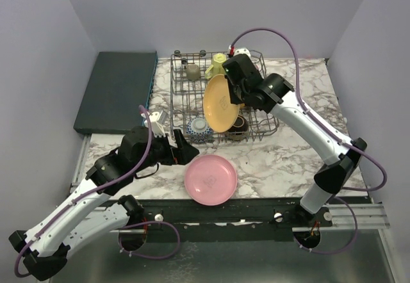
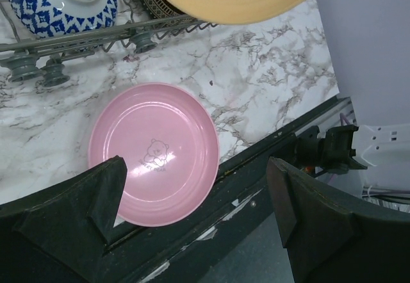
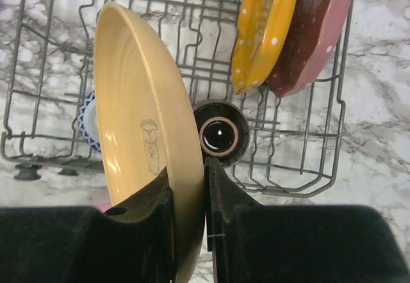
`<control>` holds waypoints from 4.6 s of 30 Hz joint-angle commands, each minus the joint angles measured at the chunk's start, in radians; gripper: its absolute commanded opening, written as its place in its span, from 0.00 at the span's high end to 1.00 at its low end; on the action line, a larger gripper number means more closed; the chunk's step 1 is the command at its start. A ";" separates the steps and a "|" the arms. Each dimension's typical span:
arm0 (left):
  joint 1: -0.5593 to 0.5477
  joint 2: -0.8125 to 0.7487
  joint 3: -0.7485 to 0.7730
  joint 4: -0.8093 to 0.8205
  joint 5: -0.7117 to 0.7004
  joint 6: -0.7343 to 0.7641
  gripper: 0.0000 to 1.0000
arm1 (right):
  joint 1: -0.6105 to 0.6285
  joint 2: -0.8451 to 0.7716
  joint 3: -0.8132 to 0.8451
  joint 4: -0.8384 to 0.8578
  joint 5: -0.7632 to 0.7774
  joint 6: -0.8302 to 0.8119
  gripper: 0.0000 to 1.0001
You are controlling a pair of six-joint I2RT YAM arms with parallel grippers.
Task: Load the mixed dishes into the dish rack
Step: Insert the plate into the dish rack.
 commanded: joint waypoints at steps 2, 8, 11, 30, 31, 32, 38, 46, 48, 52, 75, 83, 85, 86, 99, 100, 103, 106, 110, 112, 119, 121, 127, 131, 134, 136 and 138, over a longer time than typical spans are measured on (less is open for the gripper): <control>0.002 0.000 -0.017 -0.020 -0.031 0.050 0.01 | 0.007 0.097 0.135 -0.079 0.134 -0.060 1.00; 0.002 0.009 -0.017 -0.021 -0.031 0.088 0.01 | 0.007 0.211 0.272 -0.127 0.218 -0.108 1.00; 0.002 0.017 -0.019 -0.021 -0.031 0.103 0.01 | 0.007 0.257 0.327 -0.131 0.223 -0.124 1.00; 0.002 -0.038 -0.080 -0.003 -0.076 0.111 0.01 | 0.000 0.502 0.523 -0.097 0.358 -0.228 1.00; 0.002 -0.035 -0.082 -0.003 -0.074 0.111 0.01 | -0.003 0.508 0.527 -0.095 0.360 -0.228 1.00; 0.001 -0.037 -0.082 0.000 -0.074 0.113 0.01 | -0.006 0.516 0.527 -0.092 0.366 -0.229 1.00; 0.002 -0.039 -0.084 0.001 -0.074 0.114 0.01 | -0.022 0.544 0.528 -0.062 0.385 -0.237 1.00; 0.002 -0.043 -0.085 0.004 -0.074 0.116 0.01 | -0.041 0.590 0.563 -0.032 0.386 -0.242 1.00; 0.002 -0.043 -0.085 0.003 -0.074 0.117 0.01 | -0.047 0.603 0.578 -0.029 0.385 -0.242 1.00; 0.002 -0.044 -0.087 0.005 -0.073 0.117 0.01 | -0.056 0.614 0.582 -0.005 0.376 -0.240 1.00; 0.002 -0.045 -0.088 0.008 -0.068 0.120 0.01 | -0.083 0.699 0.621 0.053 0.334 -0.241 1.00; 0.002 -0.045 -0.088 0.008 -0.068 0.120 0.01 | -0.087 0.717 0.624 0.076 0.315 -0.240 1.00; 0.002 -0.044 -0.088 0.008 -0.068 0.120 0.01 | -0.088 0.722 0.624 0.081 0.309 -0.236 1.00; 0.002 -0.044 -0.088 0.008 -0.068 0.120 0.01 | -0.088 0.725 0.623 0.082 0.306 -0.234 0.99; 0.002 -0.036 -0.088 0.010 -0.067 0.122 0.01 | -0.090 0.739 0.610 0.081 0.236 -0.197 0.79; 0.002 -0.035 -0.088 0.009 -0.067 0.123 0.01 | -0.090 0.739 0.608 0.080 0.227 -0.190 0.78; 0.002 -0.034 -0.088 0.009 -0.067 0.123 0.01 | -0.090 0.739 0.604 0.083 0.214 -0.179 0.71; 0.002 -0.035 -0.088 0.010 -0.067 0.123 0.01 | -0.090 0.739 0.602 0.079 0.204 -0.171 0.66; 0.002 -0.034 -0.088 0.010 -0.067 0.123 0.01 | -0.090 0.733 0.596 0.079 0.201 -0.169 0.63; 0.002 -0.032 -0.088 0.010 -0.067 0.123 0.01 | -0.090 0.730 0.595 0.079 0.201 -0.168 0.61; 0.002 -0.030 -0.088 0.010 -0.067 0.122 0.01 | -0.090 0.719 0.583 0.078 0.192 -0.157 0.51; 0.002 -0.030 -0.089 0.010 -0.067 0.123 0.01 | -0.091 0.717 0.583 0.076 0.191 -0.154 0.48; 0.002 -0.030 -0.090 0.010 -0.067 0.123 0.01 | -0.091 0.702 0.581 0.078 0.184 -0.150 0.45; 0.002 -0.030 -0.090 0.010 -0.068 0.123 0.01 | -0.091 0.691 0.581 0.078 0.173 -0.146 0.45; 0.002 -0.027 -0.090 0.011 -0.068 0.123 0.01 | -0.091 0.678 0.578 0.079 0.158 -0.138 0.44; 0.002 -0.025 -0.089 0.010 -0.068 0.122 0.01 | -0.091 0.669 0.574 0.081 0.140 -0.133 0.44; 0.002 -0.024 -0.090 0.010 -0.068 0.123 0.01 | -0.091 0.658 0.568 0.085 0.124 -0.126 0.43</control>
